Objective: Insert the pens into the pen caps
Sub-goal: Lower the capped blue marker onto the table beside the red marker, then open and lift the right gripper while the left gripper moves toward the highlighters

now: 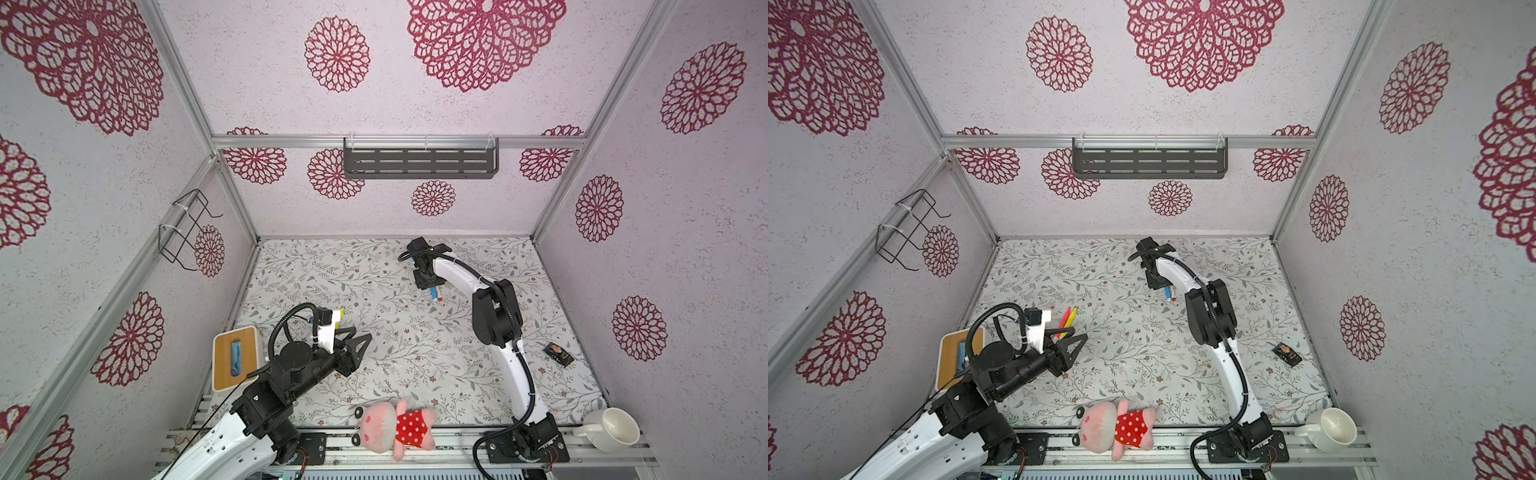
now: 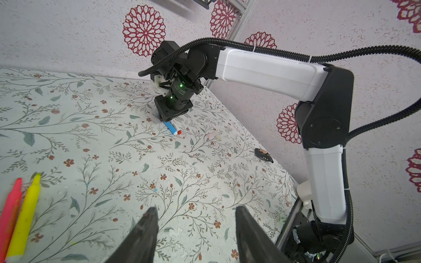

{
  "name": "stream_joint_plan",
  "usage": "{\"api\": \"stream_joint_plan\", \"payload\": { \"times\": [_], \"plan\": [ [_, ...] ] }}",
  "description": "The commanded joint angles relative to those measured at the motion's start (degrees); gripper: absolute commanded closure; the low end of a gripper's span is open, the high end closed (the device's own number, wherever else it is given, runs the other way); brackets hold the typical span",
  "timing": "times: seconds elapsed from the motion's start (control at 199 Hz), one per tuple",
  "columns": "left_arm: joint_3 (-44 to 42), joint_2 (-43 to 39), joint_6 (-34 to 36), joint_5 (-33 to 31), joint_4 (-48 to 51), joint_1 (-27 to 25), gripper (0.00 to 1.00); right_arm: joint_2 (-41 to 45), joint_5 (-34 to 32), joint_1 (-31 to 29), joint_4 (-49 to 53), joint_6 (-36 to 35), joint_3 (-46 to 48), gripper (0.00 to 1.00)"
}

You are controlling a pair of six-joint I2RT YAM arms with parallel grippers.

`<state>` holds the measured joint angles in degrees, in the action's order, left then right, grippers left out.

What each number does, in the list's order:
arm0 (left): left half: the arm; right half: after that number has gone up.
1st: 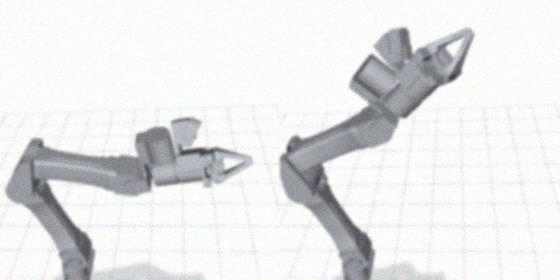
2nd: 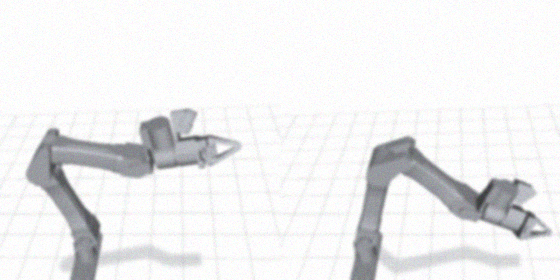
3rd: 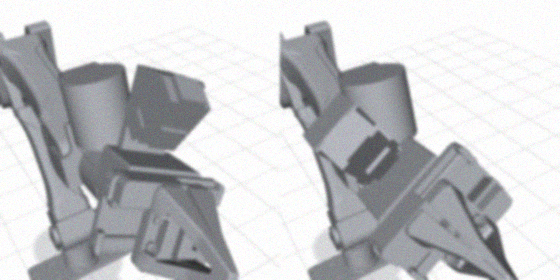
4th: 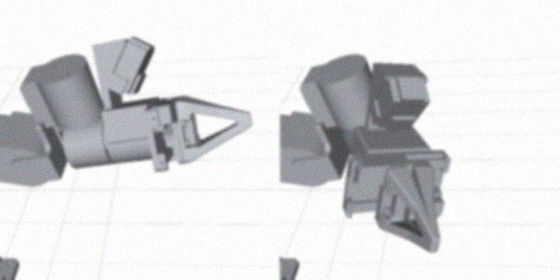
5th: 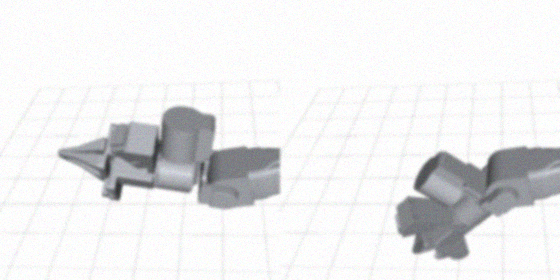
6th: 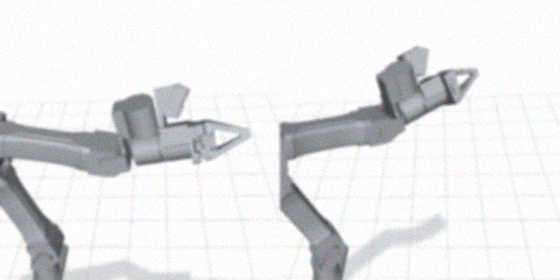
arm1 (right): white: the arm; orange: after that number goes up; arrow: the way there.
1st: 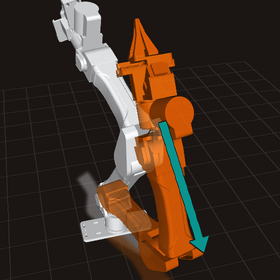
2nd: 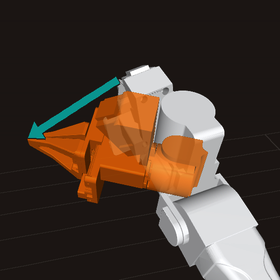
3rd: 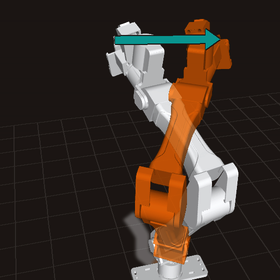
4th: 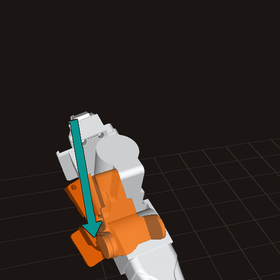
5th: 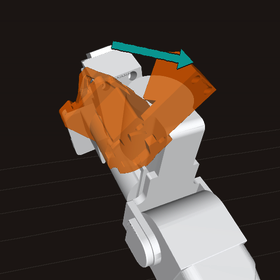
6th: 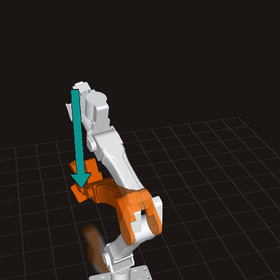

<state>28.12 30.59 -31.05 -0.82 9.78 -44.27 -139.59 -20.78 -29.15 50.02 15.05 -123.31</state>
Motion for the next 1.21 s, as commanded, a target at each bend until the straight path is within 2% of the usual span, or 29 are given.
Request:
{"api": "stream_joint_plan", "payload": {
  "times": [0.0, 0.302, 0.569, 0.806, 0.997, 1.108, 1.204],
  "plan": [
    [-0.3, -0.6, 0.4, -1.7, 1.3, -0.3, 0.43, 5.8, -1.5, 0.2, 0.3, 1.4, -0.1, 0.57],
    [2.6, 3.1, 0.0, -8.6, 7.2, 0.0, 0.43, 13.9, -1.7, -0.5, -2.8, 2.1, 6.6, 0.57],
    [7.2, 13.7, -1.8, -9.7, 10.7, 3.6, 0.43, 25.8, 4.4, -2.1, -12.2, 2.7, 19.4, 0.49],
    [9.0, 24.0, -3.6, -2.4, 8.9, 15.0, 0.43, 34.8, 6.6, -4.0, -16.5, 3.2, 29.1, 0.48],
    [11.3, 32.7, -2.6, -1.6, 7.5, 22.1, 0.44, 42.6, 7.8, -5.3, -20.3, 4.3, 38.3, 0.47],
    [11.0, 37.7, -2.9, 0.5, 4.5, 28.1, 0.52, 47.5, 8.7, -5.5, -22.5, 5.1, 43.9, 0.47],
    [12.1, 43.2, -2.9, 2.0, 3.4, 31.8, 0.53, 52.1, 8.8, -5.5, -23.6, 5.7, 48.3, 0.46]
  ]
}}
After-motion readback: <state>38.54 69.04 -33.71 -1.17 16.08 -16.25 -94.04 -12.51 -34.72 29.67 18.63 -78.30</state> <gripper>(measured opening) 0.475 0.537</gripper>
